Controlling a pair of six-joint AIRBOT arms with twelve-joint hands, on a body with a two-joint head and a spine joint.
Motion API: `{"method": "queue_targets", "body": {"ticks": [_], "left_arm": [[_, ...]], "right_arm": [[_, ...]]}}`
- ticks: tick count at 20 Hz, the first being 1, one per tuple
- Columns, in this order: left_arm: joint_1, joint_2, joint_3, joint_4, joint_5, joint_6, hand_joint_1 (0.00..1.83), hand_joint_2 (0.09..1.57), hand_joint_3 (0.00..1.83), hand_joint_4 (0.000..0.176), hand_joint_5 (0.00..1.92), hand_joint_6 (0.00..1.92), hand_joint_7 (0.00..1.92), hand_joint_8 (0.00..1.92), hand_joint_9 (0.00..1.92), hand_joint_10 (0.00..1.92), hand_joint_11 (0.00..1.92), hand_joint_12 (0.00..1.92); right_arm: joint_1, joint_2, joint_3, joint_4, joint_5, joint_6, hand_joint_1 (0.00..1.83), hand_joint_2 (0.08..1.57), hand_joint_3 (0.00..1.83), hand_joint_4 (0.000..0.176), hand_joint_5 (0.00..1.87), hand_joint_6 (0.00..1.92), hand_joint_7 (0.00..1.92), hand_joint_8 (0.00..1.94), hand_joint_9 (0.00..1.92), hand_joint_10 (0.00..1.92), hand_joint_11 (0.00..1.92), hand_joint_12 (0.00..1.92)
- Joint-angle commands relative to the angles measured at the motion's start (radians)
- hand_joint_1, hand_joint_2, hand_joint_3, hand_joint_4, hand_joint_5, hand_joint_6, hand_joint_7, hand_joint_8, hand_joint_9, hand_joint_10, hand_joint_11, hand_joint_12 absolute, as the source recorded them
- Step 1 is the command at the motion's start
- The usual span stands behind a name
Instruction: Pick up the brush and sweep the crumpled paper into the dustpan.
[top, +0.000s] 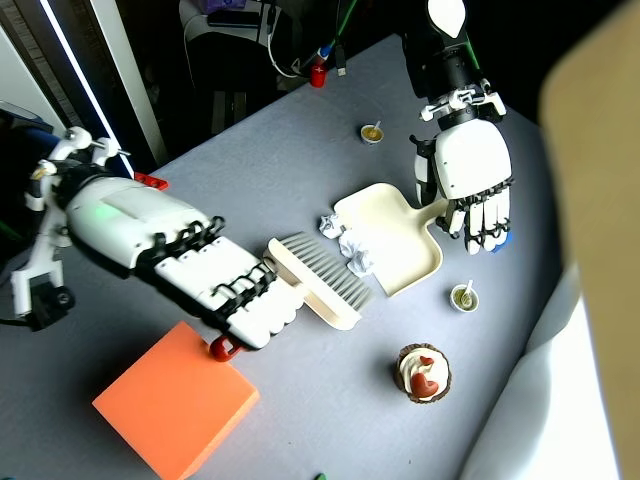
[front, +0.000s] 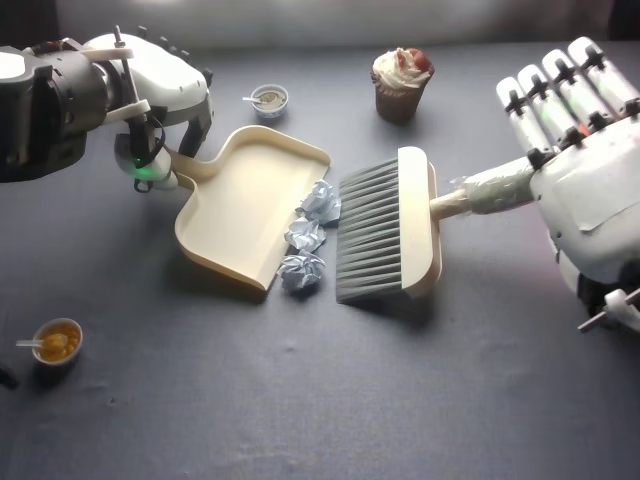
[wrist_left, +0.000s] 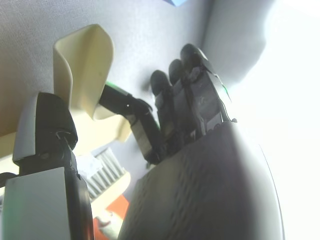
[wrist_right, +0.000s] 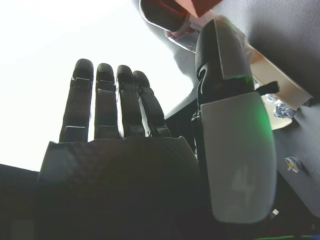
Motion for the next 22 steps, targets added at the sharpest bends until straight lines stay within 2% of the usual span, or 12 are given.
{"method": "queue_targets", "body": {"ticks": [1, 2, 3, 4, 5, 9, 11, 14, 17, 19, 20, 22], "left_arm": [[-0.017, 0.009, 0.011, 0.016, 0.020, 0.004, 1.08, 1.13, 0.00, 0.000, 0.95, 1.02, 0.42, 0.00, 0.33, 0.00, 0.28, 0.12], [-0.019, 0.009, 0.011, 0.016, 0.020, 0.004, 1.07, 1.13, 0.00, 0.017, 0.95, 1.02, 0.42, 0.00, 0.33, 0.00, 0.29, 0.13], [-0.019, 0.009, 0.011, 0.016, 0.020, 0.004, 1.06, 1.13, 0.00, 0.047, 0.95, 1.02, 0.43, 0.00, 0.34, 0.00, 0.30, 0.14], [-0.021, 0.010, 0.011, 0.015, 0.020, 0.003, 1.06, 1.13, 0.00, 0.047, 0.95, 1.02, 0.43, 0.00, 0.34, 0.00, 0.30, 0.14], [-0.021, 0.011, 0.011, 0.015, 0.020, 0.003, 1.08, 1.13, 0.00, 0.000, 0.96, 1.01, 0.43, 0.00, 0.33, 0.00, 0.28, 0.15], [-0.022, 0.016, 0.013, 0.014, 0.014, 0.003, 1.07, 1.13, 0.00, 0.000, 0.95, 1.02, 0.41, 0.00, 0.29, 0.00, 0.24, 0.14], [-0.022, 0.021, 0.014, 0.012, 0.012, 0.003, 1.06, 1.14, 0.00, 0.026, 0.93, 1.05, 0.40, 0.00, 0.29, 0.00, 0.24, 0.17], [-0.022, 0.029, 0.016, 0.011, 0.008, 0.003, 1.05, 1.14, 0.00, 0.037, 0.93, 1.06, 0.40, 0.00, 0.31, 0.01, 0.25, 0.18], [-0.021, 0.033, 0.020, 0.011, 0.001, 0.003, 1.05, 1.14, 0.00, 0.028, 0.93, 1.06, 0.40, 0.00, 0.30, 0.00, 0.24, 0.19], [-0.021, 0.034, 0.022, 0.011, 0.000, 0.003, 1.05, 1.14, 0.00, 0.029, 0.93, 1.06, 0.40, 0.00, 0.31, 0.01, 0.23, 0.18], [-0.021, 0.034, 0.023, 0.011, -0.001, 0.003, 1.05, 1.14, 0.00, 0.051, 0.94, 1.05, 0.40, 0.00, 0.31, 0.00, 0.23, 0.21], [-0.019, 0.036, 0.024, 0.012, -0.003, 0.003, 1.05, 1.13, 0.00, 0.060, 0.95, 1.03, 0.40, 0.00, 0.30, 0.00, 0.22, 0.22]], "right_arm": [[0.007, -0.001, 0.013, -0.079, -0.100, 0.001, 0.99, 1.09, 0.00, 0.000, 0.07, 0.00, 0.10, 0.00, 0.11, 0.00, 0.12, 0.01], [0.007, -0.019, 0.033, -0.079, -0.100, 0.006, 1.01, 1.08, 0.00, 0.000, 0.07, 0.00, 0.10, 0.00, 0.11, 0.00, 0.13, 0.01], [0.007, -0.023, 0.038, -0.079, -0.099, 0.008, 1.05, 1.06, 0.00, 0.000, 0.07, 0.00, 0.09, 0.00, 0.10, 0.00, 0.12, 0.01], [0.007, -0.041, 0.059, -0.079, -0.099, 0.014, 1.05, 1.06, 0.00, 0.000, 0.07, 0.00, 0.09, 0.00, 0.10, 0.00, 0.12, 0.01], [0.007, -0.051, 0.071, -0.079, -0.099, 0.017, 1.02, 1.06, 0.00, 0.000, 0.04, 0.00, 0.05, 0.00, 0.07, 0.00, 0.09, 0.00], [0.009, -0.111, 0.147, -0.079, -0.092, 0.025, 1.06, 1.03, 0.00, 0.000, 0.06, 0.00, 0.08, 0.01, 0.08, 0.00, 0.08, 0.00], [0.010, -0.140, 0.175, -0.079, -0.086, 0.025, 1.04, 1.03, 0.00, 0.000, 0.08, 0.01, 0.07, 0.00, 0.07, 0.00, 0.09, 0.00], [0.011, -0.173, 0.206, -0.079, -0.083, 0.025, 1.05, 1.03, 0.00, 0.000, 0.06, 0.00, 0.07, 0.00, 0.07, 0.00, 0.07, 0.00], [0.011, -0.192, 0.231, -0.079, -0.076, 0.032, 1.05, 1.01, 0.00, 0.000, 0.08, 0.01, 0.07, 0.00, 0.09, 0.00, 0.10, 0.01], [0.012, -0.199, 0.247, -0.079, -0.072, 0.038, 1.04, 1.03, 0.00, 0.000, 0.06, 0.00, 0.06, 0.00, 0.08, 0.00, 0.10, 0.01], [0.012, -0.200, 0.249, -0.079, -0.071, 0.038, 1.03, 1.04, 0.01, 0.000, 0.03, 0.00, 0.05, 0.00, 0.07, 0.00, 0.09, 0.01], [0.014, -0.212, 0.272, -0.076, -0.069, 0.043, 1.03, 1.03, 0.00, 0.000, 0.04, 0.00, 0.06, 0.01, 0.08, 0.00, 0.09, 0.01]]}}
